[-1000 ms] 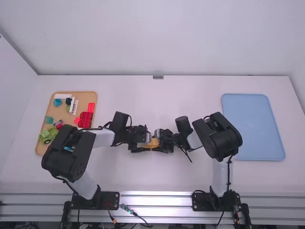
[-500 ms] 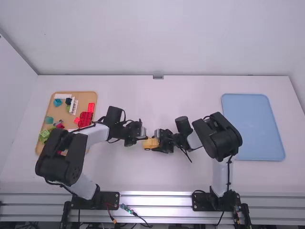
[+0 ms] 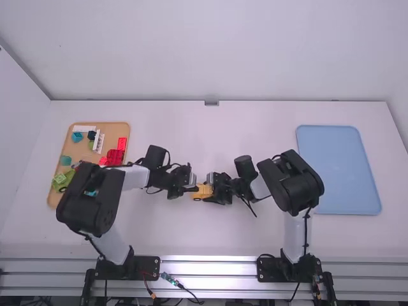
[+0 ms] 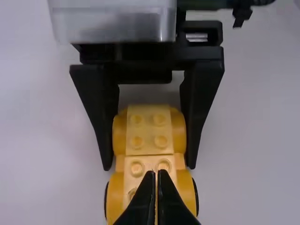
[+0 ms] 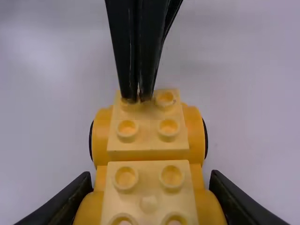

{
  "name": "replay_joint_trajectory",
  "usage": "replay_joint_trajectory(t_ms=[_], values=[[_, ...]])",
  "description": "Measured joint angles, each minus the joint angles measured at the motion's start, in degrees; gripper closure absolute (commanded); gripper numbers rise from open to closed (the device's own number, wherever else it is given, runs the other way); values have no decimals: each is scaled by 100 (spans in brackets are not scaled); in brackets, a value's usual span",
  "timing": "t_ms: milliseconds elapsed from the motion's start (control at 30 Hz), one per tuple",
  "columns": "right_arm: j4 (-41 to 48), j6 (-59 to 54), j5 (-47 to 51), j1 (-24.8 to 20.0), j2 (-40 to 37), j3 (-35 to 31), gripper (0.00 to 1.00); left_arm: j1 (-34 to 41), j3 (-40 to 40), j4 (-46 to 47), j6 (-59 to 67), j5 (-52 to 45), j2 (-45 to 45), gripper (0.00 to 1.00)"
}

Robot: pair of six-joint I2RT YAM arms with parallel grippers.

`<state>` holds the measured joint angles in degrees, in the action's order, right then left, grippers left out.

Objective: Assemble lego blocks to make yellow taxi

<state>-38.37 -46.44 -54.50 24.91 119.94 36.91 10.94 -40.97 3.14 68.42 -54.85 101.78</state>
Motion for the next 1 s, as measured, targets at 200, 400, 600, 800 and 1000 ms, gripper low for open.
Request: replay_joint_trajectory(t_ms=[200, 400, 600, 800, 1000], values=[[7, -4, -15, -48, 0, 0, 79, 7, 0, -264, -63, -197, 177, 98], [22, -7, -50, -157, 0, -2, 79, 133, -74, -428, -341, -157, 280, 98], [31, -15, -48, -254, 0, -2, 79, 315, -170, -428, -898, 273, 216, 98], [0, 9, 4, -282, 0, -2, 78, 398, -225, -433, -1342, 542, 199, 98], [0, -4, -9, -249, 0, -2, 77, 444, -354, 46, -1338, 756, 26, 98]])
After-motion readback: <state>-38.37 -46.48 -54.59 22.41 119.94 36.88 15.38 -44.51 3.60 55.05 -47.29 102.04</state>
